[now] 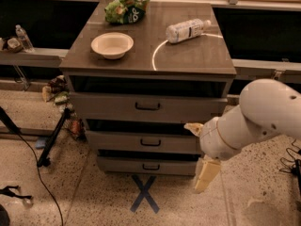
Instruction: Open middle drawer
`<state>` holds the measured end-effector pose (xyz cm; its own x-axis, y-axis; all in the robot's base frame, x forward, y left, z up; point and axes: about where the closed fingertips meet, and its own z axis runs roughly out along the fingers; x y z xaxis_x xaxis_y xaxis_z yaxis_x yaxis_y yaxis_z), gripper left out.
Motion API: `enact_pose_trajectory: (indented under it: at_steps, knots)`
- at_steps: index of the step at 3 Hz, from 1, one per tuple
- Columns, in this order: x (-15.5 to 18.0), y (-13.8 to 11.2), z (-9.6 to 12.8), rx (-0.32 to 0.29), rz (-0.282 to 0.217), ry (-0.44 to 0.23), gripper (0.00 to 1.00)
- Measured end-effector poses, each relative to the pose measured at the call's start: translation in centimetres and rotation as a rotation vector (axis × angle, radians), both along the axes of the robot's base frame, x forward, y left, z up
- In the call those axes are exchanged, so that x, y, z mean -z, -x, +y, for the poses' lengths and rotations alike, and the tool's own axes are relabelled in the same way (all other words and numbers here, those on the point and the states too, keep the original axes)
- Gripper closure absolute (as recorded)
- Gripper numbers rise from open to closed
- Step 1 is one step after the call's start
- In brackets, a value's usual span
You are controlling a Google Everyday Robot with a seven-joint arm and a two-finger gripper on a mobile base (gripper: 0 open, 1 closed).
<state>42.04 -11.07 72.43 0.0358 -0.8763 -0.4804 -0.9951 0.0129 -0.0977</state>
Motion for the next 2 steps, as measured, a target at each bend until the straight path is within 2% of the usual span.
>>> enact_pose_trajectory:
  at_steps: [1,2]
  knots:
    - [4.1,-2.3,1.4,0.011,-0.07,0.014,0.0]
    - [8.4,-6.7,2.0,0.047,-0.157,0.01,0.0]
